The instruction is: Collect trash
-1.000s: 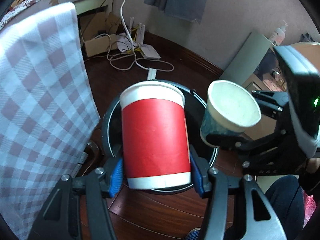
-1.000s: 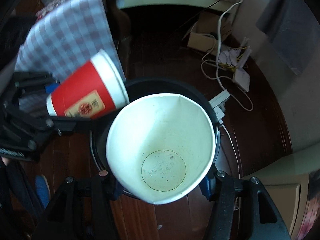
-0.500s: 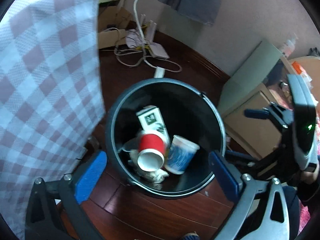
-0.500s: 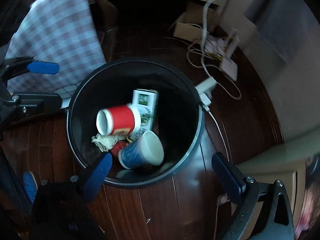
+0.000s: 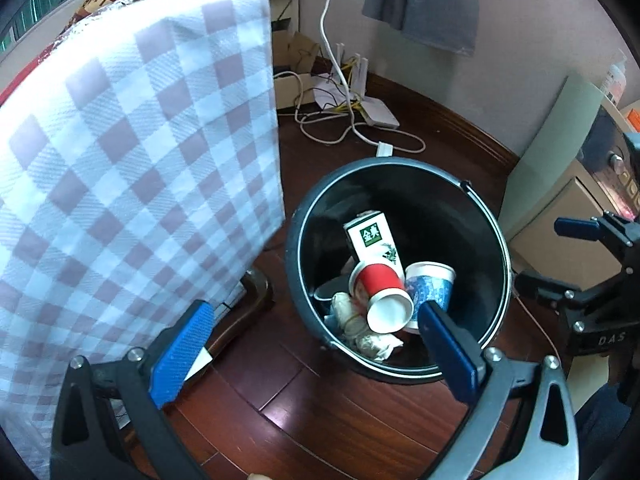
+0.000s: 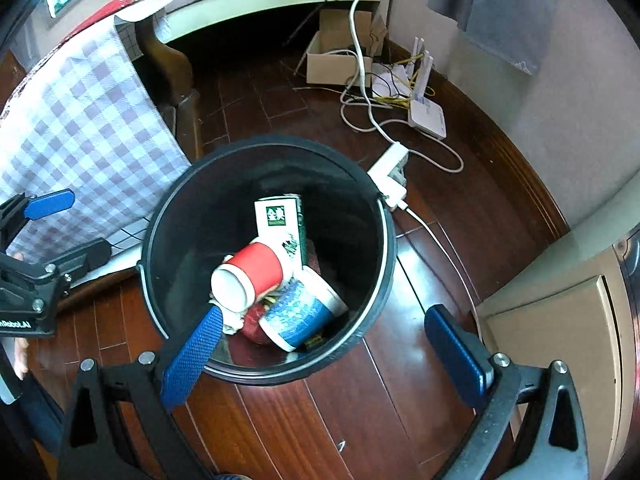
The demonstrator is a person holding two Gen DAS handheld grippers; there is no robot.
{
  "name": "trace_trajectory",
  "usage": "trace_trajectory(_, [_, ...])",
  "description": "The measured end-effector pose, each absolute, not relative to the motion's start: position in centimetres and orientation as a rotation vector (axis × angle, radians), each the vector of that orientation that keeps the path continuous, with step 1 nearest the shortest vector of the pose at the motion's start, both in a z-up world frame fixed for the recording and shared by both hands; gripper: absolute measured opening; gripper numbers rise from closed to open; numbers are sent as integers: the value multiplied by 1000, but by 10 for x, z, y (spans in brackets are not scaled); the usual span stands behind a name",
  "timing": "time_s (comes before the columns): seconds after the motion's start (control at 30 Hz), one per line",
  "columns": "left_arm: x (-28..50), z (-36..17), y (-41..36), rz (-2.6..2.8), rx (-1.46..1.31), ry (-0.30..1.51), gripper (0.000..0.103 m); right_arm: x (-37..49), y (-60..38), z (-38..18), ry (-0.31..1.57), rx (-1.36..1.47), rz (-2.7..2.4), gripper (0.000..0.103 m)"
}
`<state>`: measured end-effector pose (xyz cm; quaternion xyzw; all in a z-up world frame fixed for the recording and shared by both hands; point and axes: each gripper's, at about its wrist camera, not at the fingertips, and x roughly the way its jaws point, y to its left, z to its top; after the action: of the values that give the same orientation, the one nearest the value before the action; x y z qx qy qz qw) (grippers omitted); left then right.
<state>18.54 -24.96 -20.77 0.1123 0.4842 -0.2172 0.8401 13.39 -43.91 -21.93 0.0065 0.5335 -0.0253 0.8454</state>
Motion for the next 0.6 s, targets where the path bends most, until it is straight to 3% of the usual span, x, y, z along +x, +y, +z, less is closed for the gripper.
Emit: trace_trajectory(0.6, [162,-157,-202,-326,238,940,102,130,-401,-167,1045,-13,-62,102])
